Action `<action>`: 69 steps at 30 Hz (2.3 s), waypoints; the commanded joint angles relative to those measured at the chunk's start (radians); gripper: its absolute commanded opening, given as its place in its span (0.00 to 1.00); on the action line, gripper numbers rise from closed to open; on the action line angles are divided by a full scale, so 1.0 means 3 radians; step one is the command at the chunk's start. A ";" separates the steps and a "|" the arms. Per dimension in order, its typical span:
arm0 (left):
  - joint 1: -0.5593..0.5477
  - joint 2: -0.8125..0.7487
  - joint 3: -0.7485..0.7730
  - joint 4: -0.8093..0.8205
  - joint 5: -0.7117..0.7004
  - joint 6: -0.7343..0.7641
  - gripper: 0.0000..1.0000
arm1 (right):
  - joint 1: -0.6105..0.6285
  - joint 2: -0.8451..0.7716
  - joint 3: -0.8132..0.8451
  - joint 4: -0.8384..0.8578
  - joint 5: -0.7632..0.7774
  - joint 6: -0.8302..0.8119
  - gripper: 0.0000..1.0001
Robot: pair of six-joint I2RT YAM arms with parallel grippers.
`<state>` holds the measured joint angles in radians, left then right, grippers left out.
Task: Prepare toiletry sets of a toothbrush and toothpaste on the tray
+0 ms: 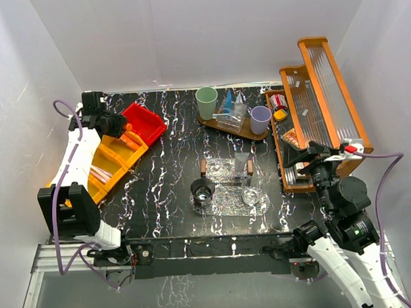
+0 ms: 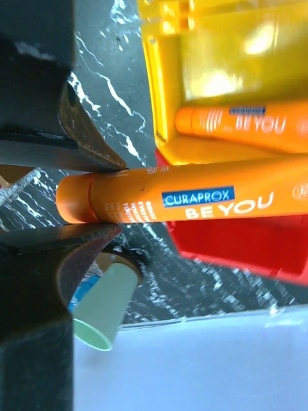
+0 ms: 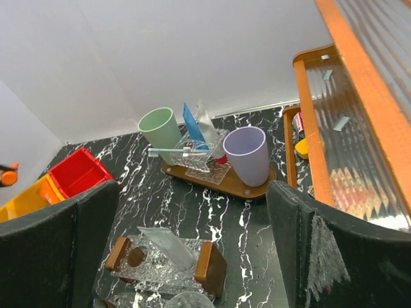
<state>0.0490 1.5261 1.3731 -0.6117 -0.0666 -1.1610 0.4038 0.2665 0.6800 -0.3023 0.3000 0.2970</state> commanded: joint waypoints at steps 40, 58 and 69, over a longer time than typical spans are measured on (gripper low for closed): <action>-0.1660 -0.1387 -0.1598 0.2530 0.3581 0.3655 0.00 | -0.0009 0.3119 0.1832 0.0893 -0.3549 0.1147 0.43; -0.1678 -0.1400 -0.1683 0.2535 0.3602 0.3686 0.00 | 0.0014 0.3202 0.1845 0.0354 -0.3247 0.0592 0.59; -0.1676 -0.1368 -0.1683 0.2555 0.3597 0.3661 0.00 | 0.0090 0.3286 0.1725 0.0524 -0.3664 0.0634 0.30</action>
<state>-0.4484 1.1473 0.8635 0.1120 0.9768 -0.0799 0.4133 1.2526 1.1999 -0.2085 -0.7593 0.4950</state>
